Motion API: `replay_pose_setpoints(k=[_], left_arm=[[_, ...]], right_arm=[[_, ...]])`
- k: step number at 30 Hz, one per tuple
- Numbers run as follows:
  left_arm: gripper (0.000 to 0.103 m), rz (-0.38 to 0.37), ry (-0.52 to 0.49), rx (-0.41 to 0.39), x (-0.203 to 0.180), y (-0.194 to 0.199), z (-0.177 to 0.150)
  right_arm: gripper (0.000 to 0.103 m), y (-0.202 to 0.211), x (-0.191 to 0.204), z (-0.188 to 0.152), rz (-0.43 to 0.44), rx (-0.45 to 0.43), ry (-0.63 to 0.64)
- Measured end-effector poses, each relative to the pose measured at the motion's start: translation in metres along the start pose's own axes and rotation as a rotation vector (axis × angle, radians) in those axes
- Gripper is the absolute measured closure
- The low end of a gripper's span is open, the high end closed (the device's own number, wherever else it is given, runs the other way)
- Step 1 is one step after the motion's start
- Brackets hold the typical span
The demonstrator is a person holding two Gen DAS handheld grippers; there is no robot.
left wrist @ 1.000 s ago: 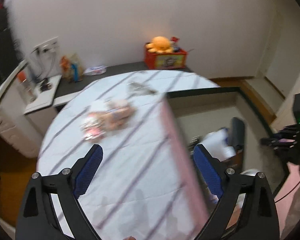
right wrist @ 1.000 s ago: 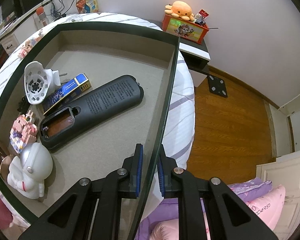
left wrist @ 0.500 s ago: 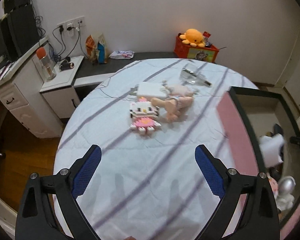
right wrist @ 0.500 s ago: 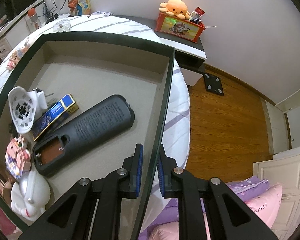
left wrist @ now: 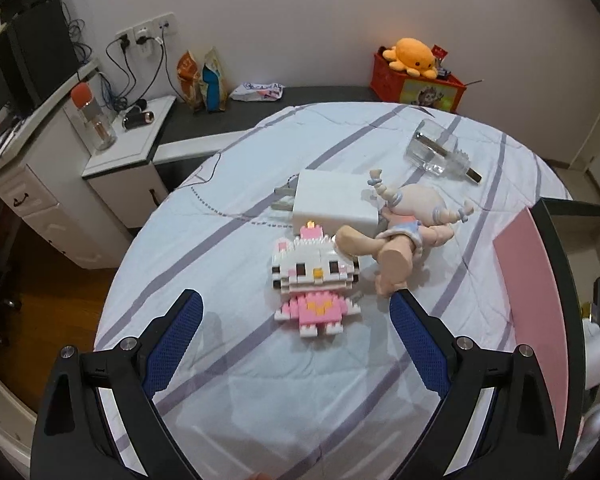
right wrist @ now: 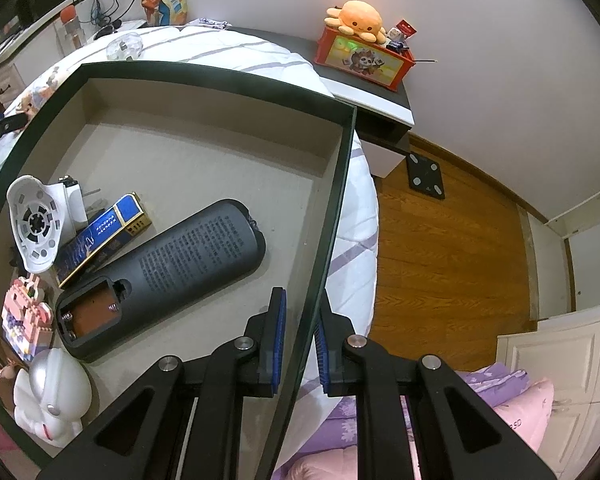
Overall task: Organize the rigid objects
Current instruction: 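Move the left gripper to the pink-white block cat figure and grasp it, then lift the block cat figure with the left gripper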
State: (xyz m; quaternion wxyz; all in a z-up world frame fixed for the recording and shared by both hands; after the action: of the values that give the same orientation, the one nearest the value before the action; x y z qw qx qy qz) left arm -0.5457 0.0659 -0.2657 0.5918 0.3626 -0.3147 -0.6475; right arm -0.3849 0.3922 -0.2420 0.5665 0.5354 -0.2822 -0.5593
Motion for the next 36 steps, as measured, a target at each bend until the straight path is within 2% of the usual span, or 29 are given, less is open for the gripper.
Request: replay_pose_setpoints(k=[5,11,13,15,21,28,33,35,36], left_arm=[[0.008,0.008,-0.008,0.027,-0.005,-0.012,0.002],[0.044,-0.031,-0.034,0.055,-0.013,-0.012,-0.002],[0.056,-0.016,-0.041,0.056,-0.013,-0.011,-0.002],[0.058,-0.027,-0.036,0.062,-0.012,-0.009,-0.002],[0.059,-0.040,-0.033,0.079,-0.002,-0.001,-0.012],[0.058,-0.053,-0.031,0.079,0.015,0.020,-0.042],[0.048,-0.036,-0.006,0.063,0.014,0.014,-0.033],[0.049,-0.019,0.000,0.058,0.014,0.009,-0.029],[0.054,-0.008,-0.003,0.054,0.013,0.009,-0.029]], right_arm=[[0.088,0.000,-0.001,0.000,0.008,-0.005,0.004],[0.088,0.000,0.000,-0.001,0.011,-0.009,0.004],[0.088,0.000,0.000,-0.002,0.011,-0.009,0.003],[0.088,0.001,-0.001,-0.002,0.010,-0.008,0.004],[0.088,0.000,0.000,-0.002,0.015,-0.010,0.001],[0.088,0.003,0.001,-0.002,0.019,-0.013,0.001],[0.088,0.003,0.002,-0.001,0.027,-0.015,-0.004],[0.088,0.003,0.001,-0.001,0.027,-0.013,-0.003],[0.088,0.003,0.001,0.000,0.028,-0.012,-0.004]])
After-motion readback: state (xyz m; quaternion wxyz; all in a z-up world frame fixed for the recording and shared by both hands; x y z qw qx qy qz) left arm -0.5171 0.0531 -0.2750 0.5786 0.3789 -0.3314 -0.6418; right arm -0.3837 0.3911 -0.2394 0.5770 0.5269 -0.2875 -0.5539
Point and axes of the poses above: each gripper's, at about its wrist camera, not at the fingertips, and y roughly against the way its jaws point, x to its left, z to its top, the point moved 4 cm from there along -y, roughly the way its jaws point, and after that the axes turned 11 degrees about y, right-handed, at the moved point
